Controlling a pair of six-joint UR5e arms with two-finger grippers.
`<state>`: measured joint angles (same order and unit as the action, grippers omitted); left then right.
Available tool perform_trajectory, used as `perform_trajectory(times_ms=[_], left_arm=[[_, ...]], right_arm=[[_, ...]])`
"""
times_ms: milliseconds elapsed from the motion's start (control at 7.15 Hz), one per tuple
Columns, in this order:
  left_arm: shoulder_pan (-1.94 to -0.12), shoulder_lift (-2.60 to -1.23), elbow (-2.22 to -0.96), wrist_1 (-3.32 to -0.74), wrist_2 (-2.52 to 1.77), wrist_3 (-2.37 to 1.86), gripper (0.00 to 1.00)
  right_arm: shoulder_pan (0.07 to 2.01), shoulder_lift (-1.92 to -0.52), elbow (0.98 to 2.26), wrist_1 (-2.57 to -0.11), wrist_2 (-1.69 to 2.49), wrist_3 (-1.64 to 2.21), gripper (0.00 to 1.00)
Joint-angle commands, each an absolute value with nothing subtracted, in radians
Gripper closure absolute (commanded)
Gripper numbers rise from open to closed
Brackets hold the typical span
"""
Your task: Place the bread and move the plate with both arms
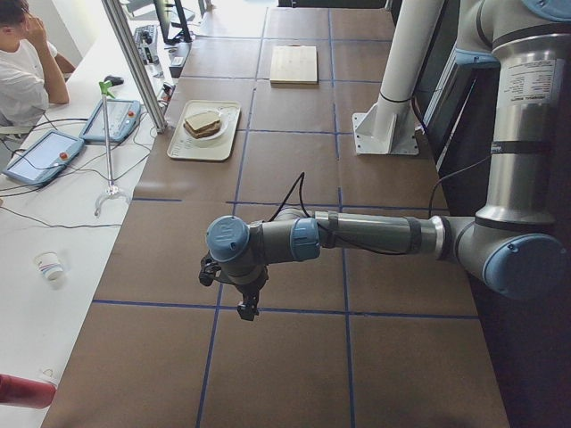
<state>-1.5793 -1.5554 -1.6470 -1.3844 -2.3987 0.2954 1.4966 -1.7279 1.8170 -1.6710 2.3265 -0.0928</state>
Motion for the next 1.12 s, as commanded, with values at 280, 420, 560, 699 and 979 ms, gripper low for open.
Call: perform_trajectory(times_ms=[280,420,560,699,979], left_arm=[[-1.58,-1.528,-1.713,-1.404,-2.398,0.285,0.0],[-1.58,-1.534,-1.716,-1.404,-2.396,0.202,0.0],[-1.58,-1.528,-1.718,-1.404,-2.392,0.152,0.0],[-1.58,-1.525,-1.721,-1.404,-2.396,0.152,0.0],[-1.582,-1.522,-1.741,-1.404,-2.428,0.146,0.0]], right_arm=[[1.497,-1.732,1.761,-1.669,2.406,-0.086,0.0],[1.497,-1.732,1.775,-1.667,2.405,-0.086,0.0],[1.497,-1.732,1.773,-1.666,2.402,-0.065,0.0],[1.499,-1.73,1.775,-1.666,2.396,-0.061,0.0],[1.499,-1.729,1.778,-1.664,2.382,-0.058,0.0]])
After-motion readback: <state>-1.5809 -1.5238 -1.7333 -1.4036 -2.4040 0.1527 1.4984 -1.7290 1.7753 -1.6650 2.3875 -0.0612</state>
